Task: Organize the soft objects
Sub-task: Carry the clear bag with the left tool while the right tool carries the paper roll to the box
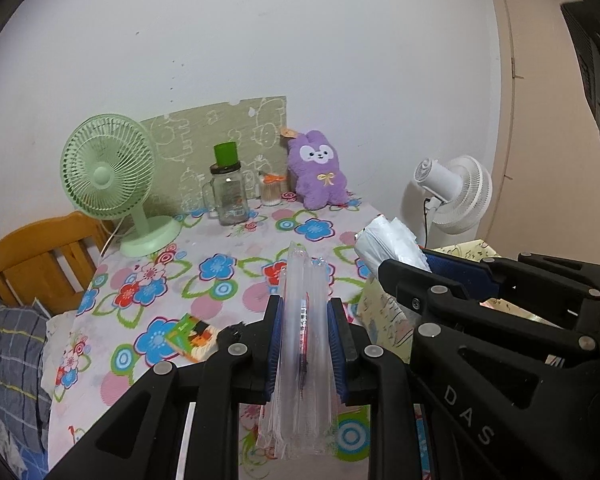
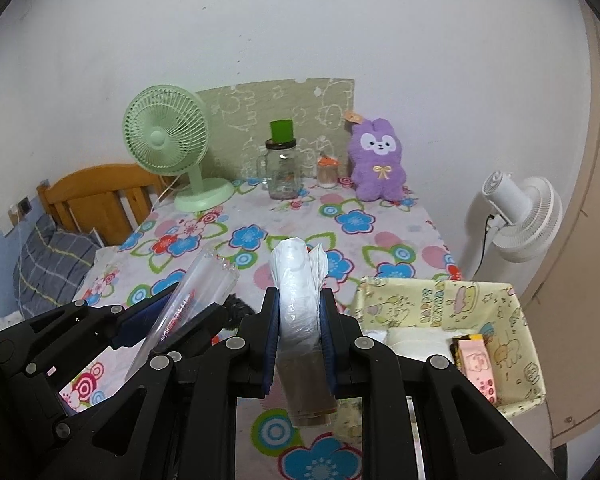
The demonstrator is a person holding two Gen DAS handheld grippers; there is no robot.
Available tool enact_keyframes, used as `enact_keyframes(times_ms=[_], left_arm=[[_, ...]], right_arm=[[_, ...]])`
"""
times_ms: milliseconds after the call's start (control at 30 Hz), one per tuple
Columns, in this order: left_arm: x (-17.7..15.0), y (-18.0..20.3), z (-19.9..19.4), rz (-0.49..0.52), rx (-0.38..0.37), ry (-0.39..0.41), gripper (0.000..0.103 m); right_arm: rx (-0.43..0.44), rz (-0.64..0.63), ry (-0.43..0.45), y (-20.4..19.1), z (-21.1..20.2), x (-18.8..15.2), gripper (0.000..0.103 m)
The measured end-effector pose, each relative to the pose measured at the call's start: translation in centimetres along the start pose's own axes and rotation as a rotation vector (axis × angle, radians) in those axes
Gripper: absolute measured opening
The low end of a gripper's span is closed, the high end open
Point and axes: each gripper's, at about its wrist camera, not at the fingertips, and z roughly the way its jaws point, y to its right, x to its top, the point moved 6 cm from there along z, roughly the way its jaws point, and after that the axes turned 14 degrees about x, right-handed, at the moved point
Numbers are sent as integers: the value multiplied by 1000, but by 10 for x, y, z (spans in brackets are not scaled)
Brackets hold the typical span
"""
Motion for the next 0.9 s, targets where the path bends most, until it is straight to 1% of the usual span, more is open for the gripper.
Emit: enact_keyframes(times_ms=[567, 900], left_arm=[[18, 54, 9, 35, -63, 14, 21], [25, 93, 12, 69, -125, 17, 21]], right_arm=[[-71, 40, 31, 57, -19, 5, 22], [-112, 83, 44, 92, -31, -1, 22]])
